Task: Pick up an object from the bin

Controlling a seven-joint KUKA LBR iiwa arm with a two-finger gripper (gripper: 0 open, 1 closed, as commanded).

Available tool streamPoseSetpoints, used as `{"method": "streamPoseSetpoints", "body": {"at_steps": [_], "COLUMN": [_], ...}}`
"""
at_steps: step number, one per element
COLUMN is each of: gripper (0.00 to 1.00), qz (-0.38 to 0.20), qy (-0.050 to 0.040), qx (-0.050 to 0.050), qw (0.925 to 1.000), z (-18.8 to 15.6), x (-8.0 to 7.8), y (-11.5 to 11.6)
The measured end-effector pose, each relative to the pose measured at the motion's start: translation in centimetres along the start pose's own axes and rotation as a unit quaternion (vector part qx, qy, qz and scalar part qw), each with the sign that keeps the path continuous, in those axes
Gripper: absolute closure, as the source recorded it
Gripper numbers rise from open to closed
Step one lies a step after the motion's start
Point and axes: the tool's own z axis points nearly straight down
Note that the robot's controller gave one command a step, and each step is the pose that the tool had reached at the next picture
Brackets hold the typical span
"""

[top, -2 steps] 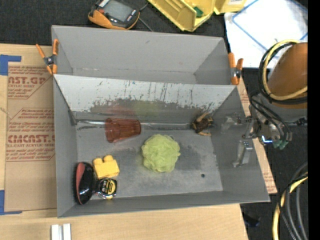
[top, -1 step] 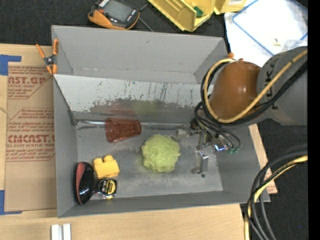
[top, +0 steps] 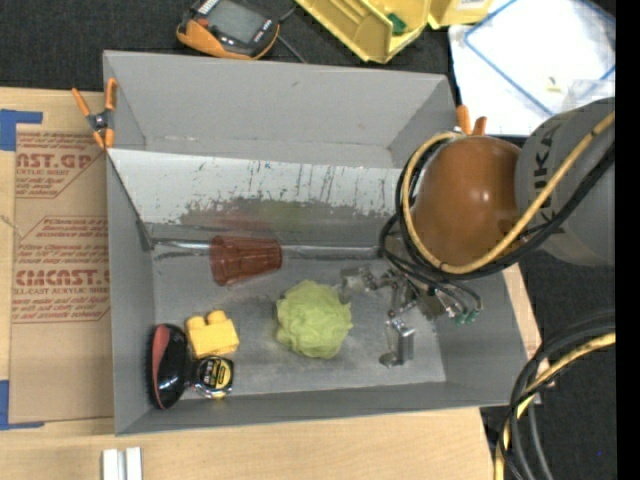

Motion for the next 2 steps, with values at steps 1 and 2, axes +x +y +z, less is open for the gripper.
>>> {"method": "streamPoseSetpoints", "body": {"at_steps": [1,2], "gripper": [0.0,0.0], "qz": [-0.015,-0.004], "qy": [-0.0008,-0.0051], "qx": [-0.002,0.002], "qw": [0.9999,1.0], "z": [4.6,8.9], "x": [-3.2,-1.6], "y": [4.0,5.5]}}
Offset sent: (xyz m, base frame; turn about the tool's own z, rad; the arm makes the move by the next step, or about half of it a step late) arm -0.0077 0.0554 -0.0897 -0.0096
